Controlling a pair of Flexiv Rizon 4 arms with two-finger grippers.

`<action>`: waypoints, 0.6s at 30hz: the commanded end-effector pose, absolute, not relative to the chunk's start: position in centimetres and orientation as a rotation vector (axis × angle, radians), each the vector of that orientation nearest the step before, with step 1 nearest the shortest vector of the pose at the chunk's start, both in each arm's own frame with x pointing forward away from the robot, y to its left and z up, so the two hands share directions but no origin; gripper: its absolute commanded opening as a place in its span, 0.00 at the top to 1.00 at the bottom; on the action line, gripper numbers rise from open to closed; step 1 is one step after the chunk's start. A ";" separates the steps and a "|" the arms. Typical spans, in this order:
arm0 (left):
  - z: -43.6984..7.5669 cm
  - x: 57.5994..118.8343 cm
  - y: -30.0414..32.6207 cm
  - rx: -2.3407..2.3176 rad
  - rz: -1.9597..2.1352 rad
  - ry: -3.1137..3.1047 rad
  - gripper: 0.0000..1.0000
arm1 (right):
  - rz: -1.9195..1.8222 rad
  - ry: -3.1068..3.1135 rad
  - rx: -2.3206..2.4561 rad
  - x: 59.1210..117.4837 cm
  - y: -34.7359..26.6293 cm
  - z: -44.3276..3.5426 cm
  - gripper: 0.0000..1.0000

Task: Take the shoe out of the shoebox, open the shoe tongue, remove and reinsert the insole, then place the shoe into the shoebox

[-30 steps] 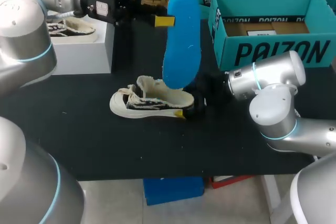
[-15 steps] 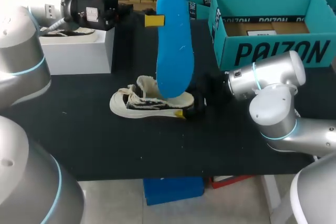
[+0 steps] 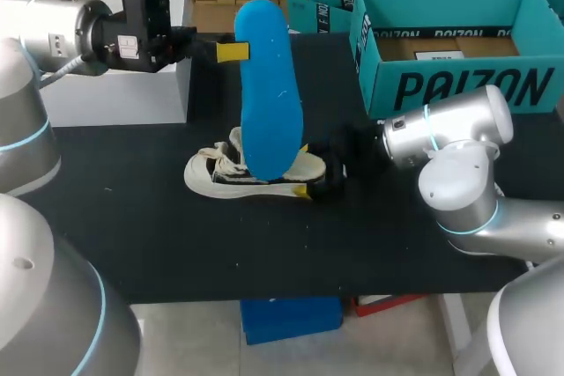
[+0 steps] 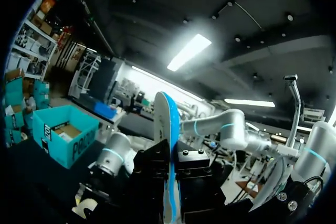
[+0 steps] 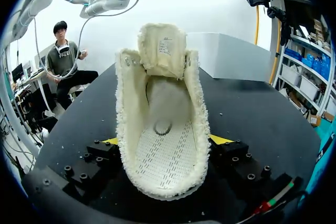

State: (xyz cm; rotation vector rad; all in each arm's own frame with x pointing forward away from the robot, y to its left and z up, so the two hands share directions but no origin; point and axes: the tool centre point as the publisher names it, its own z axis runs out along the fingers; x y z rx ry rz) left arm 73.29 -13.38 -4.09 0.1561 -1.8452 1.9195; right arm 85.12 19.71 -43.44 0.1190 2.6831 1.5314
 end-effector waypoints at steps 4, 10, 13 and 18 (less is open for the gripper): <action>-4.1 72.9 -13.2 0.161 1.924 -1.847 1.00 | 1.531 2.683 0.120 85.3 19.7 -43.6 1.00; -4.1 72.9 -13.2 0.161 1.924 -1.847 1.00 | 1.531 2.683 0.120 85.3 19.7 -43.6 1.00; -4.1 72.9 -13.2 0.161 1.924 -1.847 1.00 | 1.531 2.683 0.120 85.3 19.7 -43.6 1.00; -4.1 72.9 -13.2 0.161 1.924 -1.847 1.00 | 1.413 2.768 0.125 85.2 18.5 -42.9 0.00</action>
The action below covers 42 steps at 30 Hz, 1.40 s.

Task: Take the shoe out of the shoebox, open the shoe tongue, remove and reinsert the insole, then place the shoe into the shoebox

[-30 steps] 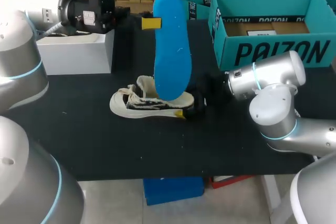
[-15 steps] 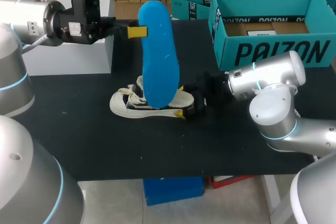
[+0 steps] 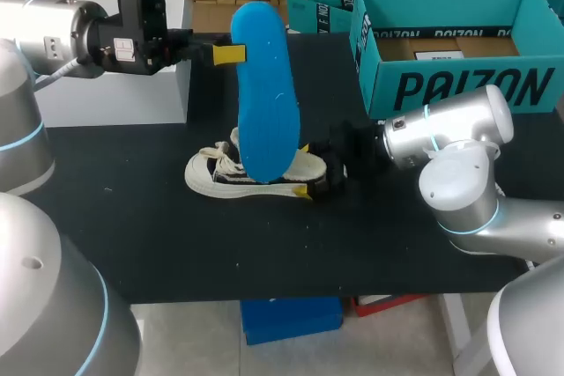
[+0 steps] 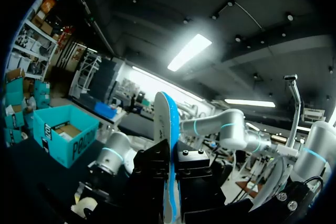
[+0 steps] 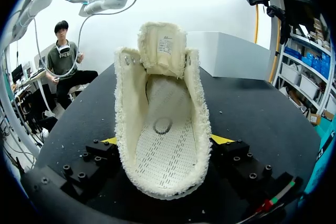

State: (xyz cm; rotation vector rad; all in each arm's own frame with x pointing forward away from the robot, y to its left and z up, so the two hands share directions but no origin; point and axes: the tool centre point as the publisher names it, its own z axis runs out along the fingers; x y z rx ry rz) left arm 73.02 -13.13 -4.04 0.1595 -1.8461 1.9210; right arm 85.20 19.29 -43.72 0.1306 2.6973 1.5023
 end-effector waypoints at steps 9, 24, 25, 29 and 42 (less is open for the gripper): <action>-4.1 72.9 -13.2 0.161 1.924 -1.847 1.00 | 1.146 2.942 0.103 85.4 16.5 -40.7 0.00; -4.1 72.9 -13.2 0.161 1.924 -1.847 1.00 | 0.429 3.184 -0.010 86.3 17.2 -35.1 0.00; -4.1 72.9 -13.2 0.161 1.924 -1.847 1.00 | 0.401 3.184 -0.006 86.3 17.3 -35.0 0.00; -4.1 72.9 -13.2 0.161 1.924 -1.847 1.00 | 0.340 3.167 0.099 86.4 17.5 -34.3 0.00; -4.1 72.9 -13.2 0.161 1.924 -1.847 1.00 | 0.227 3.160 0.100 86.3 18.7 -33.5 0.00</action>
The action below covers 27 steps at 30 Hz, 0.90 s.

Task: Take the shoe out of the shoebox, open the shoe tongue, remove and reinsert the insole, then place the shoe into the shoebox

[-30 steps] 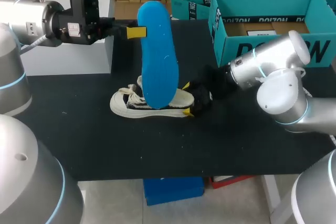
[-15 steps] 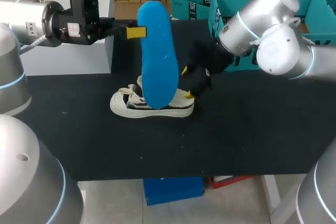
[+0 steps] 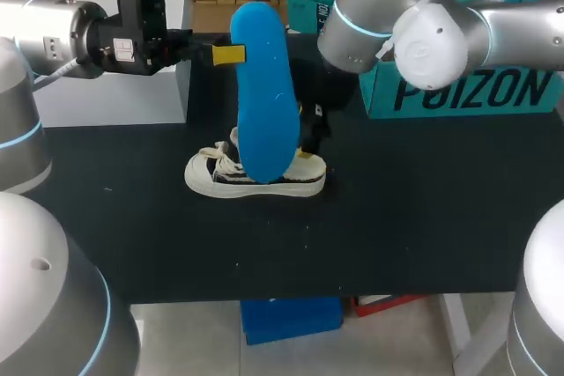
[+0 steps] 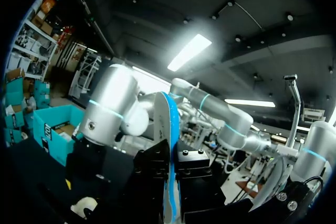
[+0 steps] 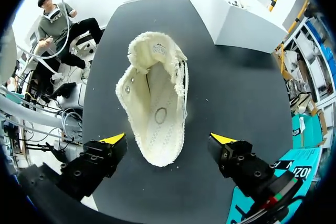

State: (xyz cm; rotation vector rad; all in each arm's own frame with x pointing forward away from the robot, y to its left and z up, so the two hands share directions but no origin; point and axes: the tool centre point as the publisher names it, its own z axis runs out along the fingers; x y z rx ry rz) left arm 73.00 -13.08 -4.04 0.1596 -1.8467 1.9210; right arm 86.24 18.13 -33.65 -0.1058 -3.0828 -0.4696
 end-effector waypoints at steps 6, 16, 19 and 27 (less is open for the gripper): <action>-4.1 72.9 -13.2 0.161 1.924 -1.847 1.00 | -0.208 -3.106 -0.070 86.3 19.4 -33.6 0.00; -4.1 72.9 -13.2 0.161 1.924 -1.847 1.00 | -0.194 -3.112 -0.064 86.4 19.8 -33.2 0.00; -4.1 72.9 -13.2 0.161 1.924 -1.847 1.00 | -0.195 -3.114 -0.062 86.3 19.9 -33.2 0.00; -4.1 72.9 -13.2 0.161 1.924 -1.847 1.00 | -0.225 -3.120 -0.070 86.1 19.9 -33.4 0.00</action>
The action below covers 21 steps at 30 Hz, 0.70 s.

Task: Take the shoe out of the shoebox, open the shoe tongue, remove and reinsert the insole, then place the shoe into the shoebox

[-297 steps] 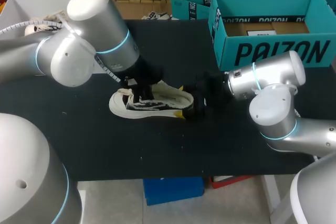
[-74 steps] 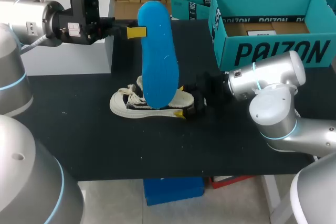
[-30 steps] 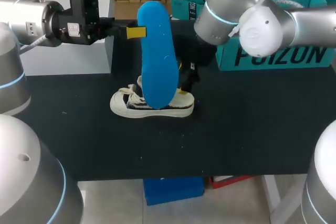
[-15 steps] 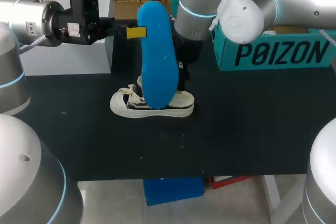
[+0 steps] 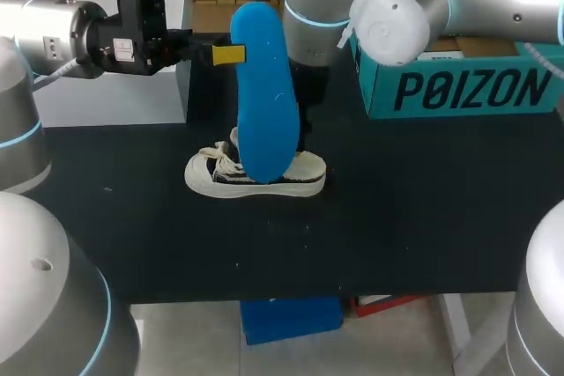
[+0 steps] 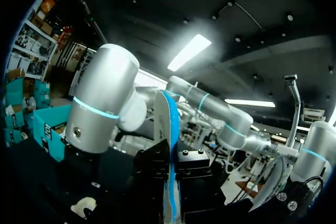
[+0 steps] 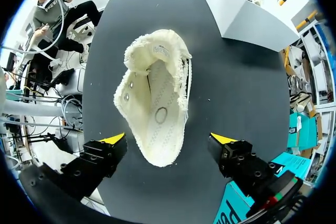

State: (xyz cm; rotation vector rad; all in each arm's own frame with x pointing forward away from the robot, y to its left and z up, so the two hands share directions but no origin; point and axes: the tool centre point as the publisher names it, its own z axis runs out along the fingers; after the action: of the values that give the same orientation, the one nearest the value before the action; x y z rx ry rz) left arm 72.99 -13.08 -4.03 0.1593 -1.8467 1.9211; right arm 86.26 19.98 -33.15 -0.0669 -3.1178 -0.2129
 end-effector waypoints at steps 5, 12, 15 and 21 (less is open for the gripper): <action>-4.1 72.9 -13.2 0.161 1.924 -1.847 1.00 | -0.235 -3.124 -0.062 85.8 19.7 -33.5 0.00; -4.1 72.9 -13.2 0.161 1.924 -1.847 1.00 | -0.505 -3.152 -0.044 85.4 19.0 -33.2 0.00; -4.1 72.9 -13.2 0.161 1.924 -1.847 1.00 | -0.592 -3.152 -0.047 85.1 18.7 -33.2 0.00; -4.1 72.9 -13.2 0.161 1.924 -1.847 1.00 | -0.774 -3.144 -0.059 84.8 18.2 -33.5 0.00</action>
State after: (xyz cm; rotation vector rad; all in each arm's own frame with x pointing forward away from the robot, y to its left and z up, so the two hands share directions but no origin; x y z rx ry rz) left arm 73.00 -13.09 -4.04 0.1595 -1.8466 1.9212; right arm 85.52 19.25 -33.18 -0.0610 -3.1657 -0.5727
